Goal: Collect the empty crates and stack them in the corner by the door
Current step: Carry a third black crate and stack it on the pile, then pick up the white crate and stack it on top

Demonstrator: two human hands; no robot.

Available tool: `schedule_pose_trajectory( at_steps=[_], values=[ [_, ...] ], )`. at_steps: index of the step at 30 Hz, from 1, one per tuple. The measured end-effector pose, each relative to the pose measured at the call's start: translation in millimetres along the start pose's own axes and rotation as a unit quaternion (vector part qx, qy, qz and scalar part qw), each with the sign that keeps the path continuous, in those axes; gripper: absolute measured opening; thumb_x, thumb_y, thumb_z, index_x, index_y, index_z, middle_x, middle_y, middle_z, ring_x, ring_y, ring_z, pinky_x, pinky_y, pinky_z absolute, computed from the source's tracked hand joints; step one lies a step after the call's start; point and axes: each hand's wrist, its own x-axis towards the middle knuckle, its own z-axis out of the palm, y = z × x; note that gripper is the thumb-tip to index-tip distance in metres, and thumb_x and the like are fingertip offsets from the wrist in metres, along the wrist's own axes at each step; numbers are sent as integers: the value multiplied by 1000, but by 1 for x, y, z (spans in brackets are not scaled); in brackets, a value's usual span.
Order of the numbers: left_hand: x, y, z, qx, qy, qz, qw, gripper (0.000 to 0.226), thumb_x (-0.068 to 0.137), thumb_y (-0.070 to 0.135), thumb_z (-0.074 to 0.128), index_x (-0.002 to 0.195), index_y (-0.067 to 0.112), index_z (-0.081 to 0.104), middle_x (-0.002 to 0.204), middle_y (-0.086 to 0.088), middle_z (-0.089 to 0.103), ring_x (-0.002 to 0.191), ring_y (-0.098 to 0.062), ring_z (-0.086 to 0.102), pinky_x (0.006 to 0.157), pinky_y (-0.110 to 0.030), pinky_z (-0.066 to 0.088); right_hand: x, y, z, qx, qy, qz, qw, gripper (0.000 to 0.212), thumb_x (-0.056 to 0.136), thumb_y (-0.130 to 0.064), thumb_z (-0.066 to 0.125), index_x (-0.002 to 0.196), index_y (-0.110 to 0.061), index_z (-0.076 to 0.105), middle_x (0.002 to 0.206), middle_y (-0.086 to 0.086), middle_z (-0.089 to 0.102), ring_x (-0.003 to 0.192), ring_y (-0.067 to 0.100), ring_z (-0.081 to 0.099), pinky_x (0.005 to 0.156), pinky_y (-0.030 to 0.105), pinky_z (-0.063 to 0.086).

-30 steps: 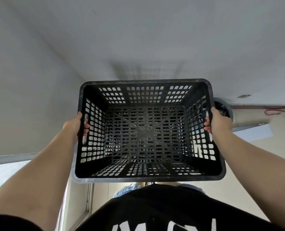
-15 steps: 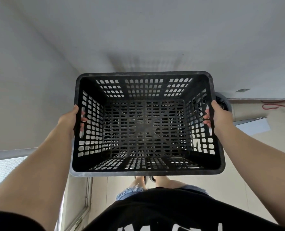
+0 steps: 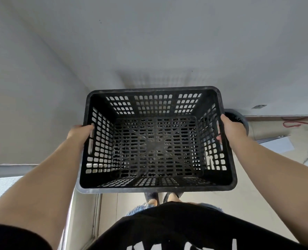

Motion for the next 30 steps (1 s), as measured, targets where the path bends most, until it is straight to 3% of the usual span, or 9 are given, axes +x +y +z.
schedule_pose_trajectory(
  at_steps=[3, 6, 9, 13, 16, 21, 30],
  values=[
    [-26, 24, -3, 112, 46, 73, 990, 55, 88, 29, 57, 138, 12, 41, 125, -16, 56, 112, -38, 56, 94, -46, 48, -13, -11, -8, -196, 23, -120, 973, 55, 90, -60, 41, 97, -11, 66, 95, 9, 68, 84, 27, 62, 75, 37, 48],
    [-47, 58, -5, 217, 65, 151, 962, 58, 86, 32, 56, 139, 16, 39, 130, -16, 54, 119, -39, 51, 99, -51, 44, -25, -34, -16, -284, 41, -193, 938, 57, 93, -55, 45, 124, -8, 55, 118, 12, 61, 105, 32, 59, 75, 35, 43],
    [-70, 103, -8, 310, 82, 227, 920, 62, 88, 34, 55, 144, 19, 35, 139, -14, 47, 126, -36, 45, 101, -48, 42, -35, -67, -25, -338, 52, -265, 902, 60, 94, -52, 48, 136, -10, 45, 136, 13, 50, 120, 33, 51, 86, 39, 45],
    [-105, 163, -11, 429, 118, 336, 830, 61, 94, 42, 47, 148, 19, 31, 145, -12, 43, 131, -33, 41, 102, -43, 37, -58, -113, -45, -403, 76, -326, 852, 69, 94, -54, 45, 150, -17, 29, 151, 7, 37, 133, 28, 40, 97, 41, 43],
    [-124, 202, -12, 505, 145, 410, 746, 63, 95, 54, 37, 147, 18, 33, 146, -8, 43, 133, -29, 39, 103, -43, 35, -86, -146, -63, -388, 103, -355, 844, 70, 94, -54, 46, 151, -18, 26, 152, 6, 34, 136, 27, 37, 101, 40, 41],
    [-165, 259, -19, 480, 184, 543, 664, 63, 95, 55, 37, 145, 17, 35, 144, -4, 45, 132, -27, 40, 105, -42, 33, -141, -182, -95, -413, 200, -385, 800, 64, 96, -50, 43, 149, -17, 29, 148, 7, 37, 134, 28, 36, 98, 39, 38],
    [-253, 331, -22, 438, 205, 716, 503, 64, 95, 56, 35, 146, 17, 33, 145, -3, 43, 135, -26, 37, 107, -42, 29, -227, -174, -156, -462, 347, -276, 769, 68, 96, -51, 41, 152, -19, 20, 156, 6, 25, 142, 27, 23, 106, 41, 28]
  ],
)
